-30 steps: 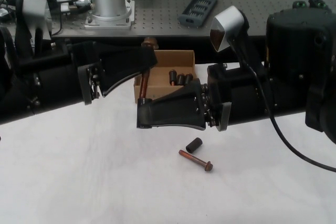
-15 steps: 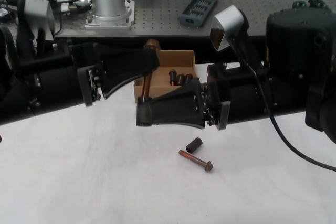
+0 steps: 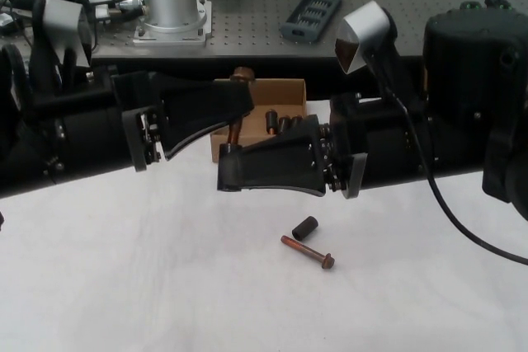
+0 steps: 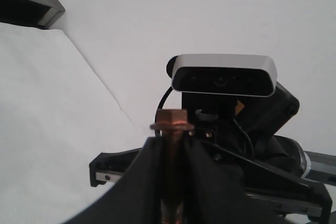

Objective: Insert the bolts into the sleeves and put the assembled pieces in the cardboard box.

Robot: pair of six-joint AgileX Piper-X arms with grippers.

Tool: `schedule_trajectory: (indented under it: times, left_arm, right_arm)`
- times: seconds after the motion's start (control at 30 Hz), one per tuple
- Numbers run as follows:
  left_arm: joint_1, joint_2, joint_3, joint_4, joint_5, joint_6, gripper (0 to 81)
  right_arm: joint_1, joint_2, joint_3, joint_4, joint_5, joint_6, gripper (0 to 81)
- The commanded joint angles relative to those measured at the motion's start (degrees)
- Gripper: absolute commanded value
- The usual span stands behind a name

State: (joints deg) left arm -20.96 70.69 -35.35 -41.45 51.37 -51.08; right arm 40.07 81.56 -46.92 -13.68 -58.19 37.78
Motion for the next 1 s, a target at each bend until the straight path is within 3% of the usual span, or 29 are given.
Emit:
schedule_trajectory:
  times: [0.0, 0.27, 0.57, 0.97]
  left_arm:
    - [-0.1, -0.8, -0.3, -1.0, 1.5, 0.9, 0.7]
    - [0.3, -0.8, -0.3, -0.1, 2.6, 2.0, 0.7]
    - [0.3, -0.8, -0.3, 5.8, 9.5, 6.8, 0.7]
    - [5.2, -0.8, -0.3, 5.9, 12.9, 4.6, 0.5]
  right_arm:
    - [-1.4, -0.1, -0.7, -0.9, 0.6, -0.5, 2.9]
    - [-1.9, -0.1, -0.7, -0.9, -0.8, -0.5, 2.9]
    - [-1.9, -0.1, -0.7, -0.9, -5.0, -0.5, 2.9]
    - [-2.1, -0.1, -0.7, -0.9, -5.8, -2.0, 2.9]
